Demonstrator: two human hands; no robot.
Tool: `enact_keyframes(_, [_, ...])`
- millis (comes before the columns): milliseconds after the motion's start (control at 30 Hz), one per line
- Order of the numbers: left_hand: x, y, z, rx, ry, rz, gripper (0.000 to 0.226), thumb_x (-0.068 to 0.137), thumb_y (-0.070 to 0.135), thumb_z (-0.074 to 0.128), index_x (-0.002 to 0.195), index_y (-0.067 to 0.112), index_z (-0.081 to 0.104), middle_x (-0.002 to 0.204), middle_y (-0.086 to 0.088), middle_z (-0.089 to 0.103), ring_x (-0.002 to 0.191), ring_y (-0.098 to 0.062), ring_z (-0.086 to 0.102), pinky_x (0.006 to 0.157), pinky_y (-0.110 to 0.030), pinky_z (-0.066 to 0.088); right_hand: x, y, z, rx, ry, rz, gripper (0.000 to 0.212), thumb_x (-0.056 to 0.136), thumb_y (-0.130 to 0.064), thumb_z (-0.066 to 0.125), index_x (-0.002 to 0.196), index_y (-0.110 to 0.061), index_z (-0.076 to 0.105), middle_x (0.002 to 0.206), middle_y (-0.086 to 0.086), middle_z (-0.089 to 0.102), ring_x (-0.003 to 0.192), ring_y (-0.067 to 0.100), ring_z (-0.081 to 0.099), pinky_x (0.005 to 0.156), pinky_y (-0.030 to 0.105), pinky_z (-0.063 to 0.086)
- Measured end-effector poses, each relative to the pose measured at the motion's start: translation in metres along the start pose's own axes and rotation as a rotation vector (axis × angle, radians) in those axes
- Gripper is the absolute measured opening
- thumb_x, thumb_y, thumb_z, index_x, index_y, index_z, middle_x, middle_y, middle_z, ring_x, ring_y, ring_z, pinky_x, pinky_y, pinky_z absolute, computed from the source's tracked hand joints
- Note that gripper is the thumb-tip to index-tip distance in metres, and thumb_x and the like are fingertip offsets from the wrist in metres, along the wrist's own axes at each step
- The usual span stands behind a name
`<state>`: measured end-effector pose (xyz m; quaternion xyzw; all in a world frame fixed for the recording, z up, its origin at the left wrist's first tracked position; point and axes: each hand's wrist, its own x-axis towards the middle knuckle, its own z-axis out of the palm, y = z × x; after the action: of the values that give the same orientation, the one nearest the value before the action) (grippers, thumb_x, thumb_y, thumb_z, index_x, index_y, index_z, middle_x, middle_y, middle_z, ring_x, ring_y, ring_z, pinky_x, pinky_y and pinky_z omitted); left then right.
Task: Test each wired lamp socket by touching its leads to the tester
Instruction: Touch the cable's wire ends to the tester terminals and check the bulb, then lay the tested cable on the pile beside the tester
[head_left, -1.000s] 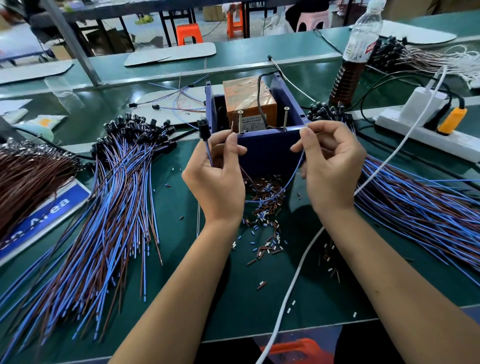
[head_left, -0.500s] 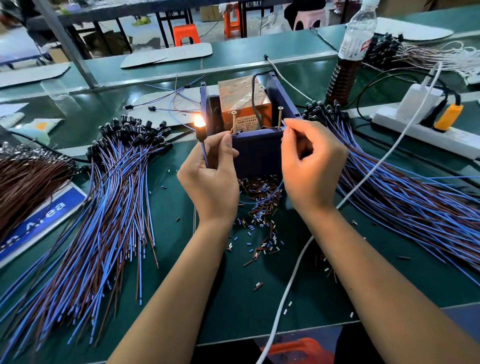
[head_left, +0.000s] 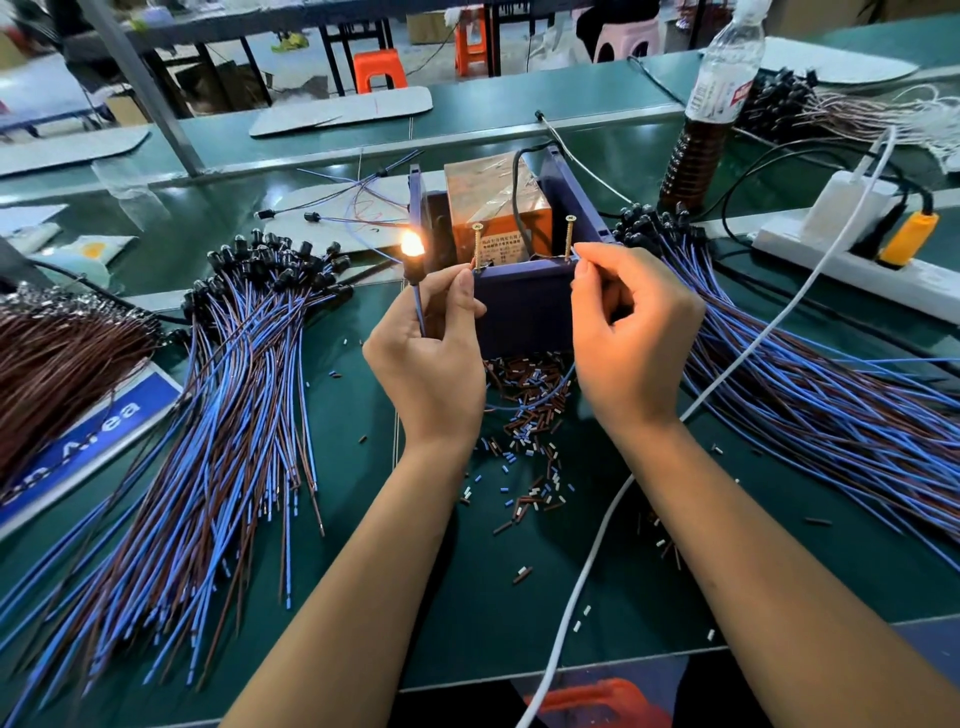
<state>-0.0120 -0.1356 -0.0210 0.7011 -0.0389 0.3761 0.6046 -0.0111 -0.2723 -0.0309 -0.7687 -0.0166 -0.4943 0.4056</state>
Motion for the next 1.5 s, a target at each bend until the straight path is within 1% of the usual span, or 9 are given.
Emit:
enact_keyframes(400, [-0.001, -0.007, -0.001, -0.019, 0.027, -0.007, 0.012, 0.100, 0.012, 0.068, 0.096, 0.005, 0.076, 0.072, 0.002, 0.070, 0.069, -0.008, 0.065, 0.074, -0.021, 0.050, 0.001, -0.004, -0.008, 0.044, -0.036, 0.044, 0.016, 0.100, -0.005, 0.064, 0.106, -0.003, 0.078, 0.094, 0.003, 0.076, 0.082, 0.010, 0.067, 0.076, 0.020, 0.051])
enact_keyframes(533, [-0.008, 0.002, 0.002, -0.005, -0.019, 0.040, 0.012, 0.098, 0.015, 0.069, 0.092, 0.008, 0.077, 0.070, 0.004, 0.070, 0.066, -0.001, 0.062, 0.069, -0.017, 0.046, 0.006, -0.004, -0.026, 0.102, 0.029, 0.129, 0.015, 0.098, -0.006, 0.065, 0.105, -0.007, 0.078, 0.091, -0.001, 0.076, 0.080, 0.008, 0.068, 0.073, 0.023, 0.054])
enact_keyframes(667, [-0.022, 0.034, 0.039, -0.039, -0.330, -0.021, 0.015, 0.095, 0.017, 0.073, 0.080, 0.017, 0.076, 0.065, 0.006, 0.071, 0.062, -0.004, 0.065, 0.065, -0.020, 0.050, 0.017, 0.002, -0.058, 0.144, 0.115, 0.209, 0.015, 0.098, -0.009, 0.066, 0.109, -0.013, 0.074, 0.080, -0.004, 0.069, 0.068, 0.012, 0.065, 0.064, 0.027, 0.054])
enact_keyframes(833, [-0.046, 0.077, 0.125, -0.096, -0.964, -0.338, 0.014, 0.092, 0.011, 0.073, 0.079, 0.008, 0.078, 0.064, -0.001, 0.074, 0.057, -0.007, 0.063, 0.061, -0.026, 0.051, 0.037, 0.024, -0.126, 0.082, 0.285, 0.233, 0.016, 0.096, -0.007, 0.063, 0.107, -0.017, 0.071, 0.080, -0.005, 0.067, 0.069, 0.015, 0.067, 0.065, 0.026, 0.052])
enact_keyframes(1000, [-0.100, 0.102, 0.200, -0.104, -1.346, -0.694, 0.032, 0.096, 0.002, 0.063, 0.064, 0.006, 0.057, 0.044, -0.003, 0.052, 0.032, -0.012, 0.030, 0.040, -0.014, 0.030, 0.053, 0.048, -0.189, -0.071, 0.404, 0.317, 0.015, 0.090, -0.011, 0.060, 0.094, -0.019, 0.072, 0.078, 0.003, 0.068, 0.070, 0.022, 0.066, 0.067, 0.030, 0.052])
enact_keyframes(1133, [-0.108, 0.095, 0.235, -0.135, -1.209, -1.020, 0.031, 0.103, -0.003, 0.043, 0.073, 0.003, 0.050, 0.067, -0.011, 0.053, 0.023, -0.006, 0.026, 0.030, -0.011, 0.019, 0.058, 0.066, -0.223, -0.472, 0.192, 0.431, 0.021, 0.091, -0.023, 0.063, 0.105, -0.018, 0.079, 0.106, 0.006, 0.071, 0.098, 0.021, 0.065, 0.093, 0.039, 0.053])
enact_keyframes(1267, [-0.101, 0.082, 0.243, -0.348, -0.942, -1.163, 0.036, 0.105, -0.006, 0.022, 0.079, 0.006, 0.045, 0.053, -0.006, 0.047, 0.024, 0.000, 0.028, 0.029, -0.011, 0.021, 0.050, 0.066, -0.218, -0.935, -0.175, 0.434, 0.042, 0.092, -0.048, 0.071, 0.130, -0.030, 0.070, 0.164, 0.016, 0.022, 0.147, 0.045, 0.022, 0.110, 0.064, 0.030])
enact_keyframes(1367, [-0.089, 0.074, 0.240, -0.486, -0.724, -1.172, 0.038, 0.105, -0.009, 0.023, 0.078, 0.006, 0.047, 0.040, -0.003, 0.050, 0.028, -0.005, 0.037, 0.032, -0.013, 0.028, 0.040, 0.064, -0.195, -0.949, -0.338, 0.335, 0.034, 0.097, -0.056, 0.061, 0.123, -0.037, 0.074, 0.171, 0.007, 0.012, 0.154, 0.040, 0.012, 0.119, 0.066, 0.016])
enact_keyframes(1500, [-0.062, 0.068, 0.232, -0.682, -0.435, -1.200, 0.036, 0.107, -0.006, 0.027, 0.081, 0.008, 0.047, 0.068, -0.008, 0.052, 0.053, -0.010, 0.041, 0.039, -0.012, 0.036, 0.030, 0.068, -0.168, -0.886, -0.450, 0.342, 0.044, 0.103, -0.058, 0.049, 0.108, -0.027, 0.080, 0.154, 0.007, 0.043, 0.145, 0.032, 0.023, 0.119, 0.057, 0.017])
